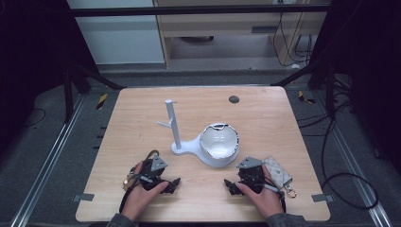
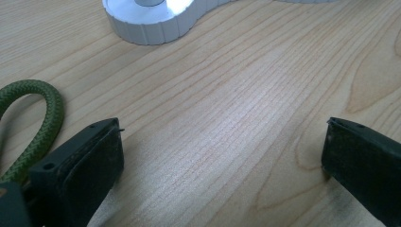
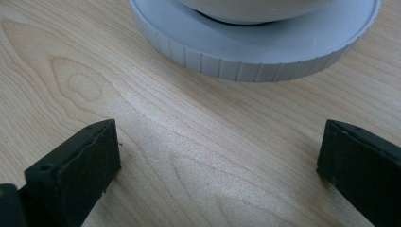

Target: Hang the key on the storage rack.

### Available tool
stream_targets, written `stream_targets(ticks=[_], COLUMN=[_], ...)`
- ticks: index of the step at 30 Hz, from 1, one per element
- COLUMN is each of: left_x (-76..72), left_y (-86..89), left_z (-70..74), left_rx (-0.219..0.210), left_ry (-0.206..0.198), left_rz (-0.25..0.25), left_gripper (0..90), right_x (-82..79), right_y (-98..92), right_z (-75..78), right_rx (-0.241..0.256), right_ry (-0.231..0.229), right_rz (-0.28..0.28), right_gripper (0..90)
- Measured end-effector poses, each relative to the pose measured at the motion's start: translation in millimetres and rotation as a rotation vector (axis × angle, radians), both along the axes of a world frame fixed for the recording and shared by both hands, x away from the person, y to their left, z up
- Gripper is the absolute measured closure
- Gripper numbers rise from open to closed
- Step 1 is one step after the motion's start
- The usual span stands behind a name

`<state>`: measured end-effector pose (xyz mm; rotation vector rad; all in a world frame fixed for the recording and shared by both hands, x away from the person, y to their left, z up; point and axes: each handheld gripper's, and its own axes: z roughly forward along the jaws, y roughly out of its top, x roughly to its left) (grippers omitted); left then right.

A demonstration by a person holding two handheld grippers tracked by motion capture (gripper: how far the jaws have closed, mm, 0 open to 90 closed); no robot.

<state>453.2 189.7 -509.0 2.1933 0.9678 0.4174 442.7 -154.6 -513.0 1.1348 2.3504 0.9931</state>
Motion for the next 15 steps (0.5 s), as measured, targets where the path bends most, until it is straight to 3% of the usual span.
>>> stream_targets(ticks=[3, 8, 9, 11, 15], left_x=[-0.3, 1.5, 2.8, 5.5, 11.8], left_y=[1.2, 8.4, 11.0, 16.4, 28.8], left_z=[9.5, 39.0, 45.6, 52.5, 60.1], left_rx=[0.040, 0.099, 0.138, 0.170, 0.202], left_ry=[-0.012, -0.016, -0.010, -0.014, 0.026], left_rz=[-0.007, 0.001, 0.004, 0.009, 0.027], left_gripper=[7.1, 5.2, 5.3, 5.6, 6.1], right_x=[-0.1, -0.2, -0.2, -0.2, -0.2], right_y=[0.0, -0.1, -0.2, -0.2, -0.1], right_z=[0.0, 0.0, 0.1, -0.1, 0.0], right_rx=[0.000, -0.002, -0.002, -0.005, -0.002], right_ry=[0.001, -0.001, 0.000, -0.003, -0.003], right_rz=[0.000, -0.001, 0.000, -0.001, -0.001], right_gripper=[0.2, 0.3, 0.3, 0.3, 0.3])
